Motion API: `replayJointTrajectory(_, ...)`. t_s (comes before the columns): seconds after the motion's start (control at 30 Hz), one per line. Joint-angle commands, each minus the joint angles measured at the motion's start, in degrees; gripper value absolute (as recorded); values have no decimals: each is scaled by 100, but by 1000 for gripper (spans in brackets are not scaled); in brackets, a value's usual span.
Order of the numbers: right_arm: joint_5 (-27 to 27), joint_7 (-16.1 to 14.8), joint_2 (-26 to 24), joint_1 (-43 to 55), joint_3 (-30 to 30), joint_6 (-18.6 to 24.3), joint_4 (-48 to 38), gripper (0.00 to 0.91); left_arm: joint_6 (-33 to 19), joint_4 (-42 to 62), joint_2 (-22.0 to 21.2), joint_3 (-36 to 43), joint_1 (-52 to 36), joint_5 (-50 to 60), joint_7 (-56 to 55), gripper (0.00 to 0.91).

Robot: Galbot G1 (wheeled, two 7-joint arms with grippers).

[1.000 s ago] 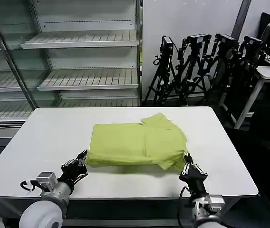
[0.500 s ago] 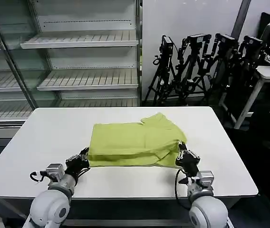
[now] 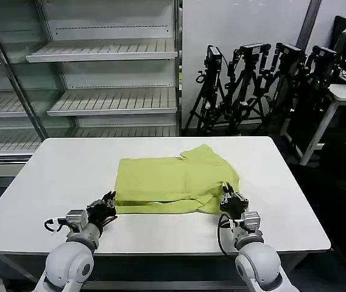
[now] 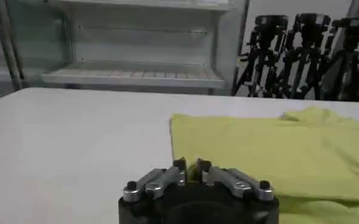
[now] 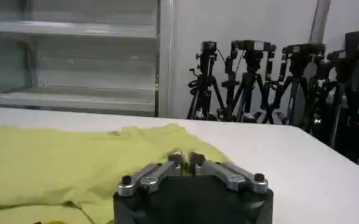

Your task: Fold and organize the clothes.

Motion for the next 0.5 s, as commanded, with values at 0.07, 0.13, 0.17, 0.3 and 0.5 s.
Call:
replayJointTrajectory(0.07, -121, 80, 58, -508, 398, 9, 511, 907, -15, -474, -111, -216, 559, 9, -35, 907)
replayJointTrajectory(0.13, -114, 51, 56, -728, 641, -9, 641, 907, -14, -497, -147, -227, 660, -40, -38, 907)
replayJointTrajectory(0.17, -110, 38, 50, -836, 744, -20, 682, 907, -12, -451, -155, -215, 674, -45, -38, 907)
replayJointTrajectory(0.3, 8, 108, 24, -1132, 1036, -158, 703, 907, 48, -314, -174, -160, 605, -211, -68, 907)
replayJointTrajectory(0.5, 328, 305, 54, -1091, 1191, -467, 567, 907, 58, -119, -207, 36, 437, -202, -83, 907)
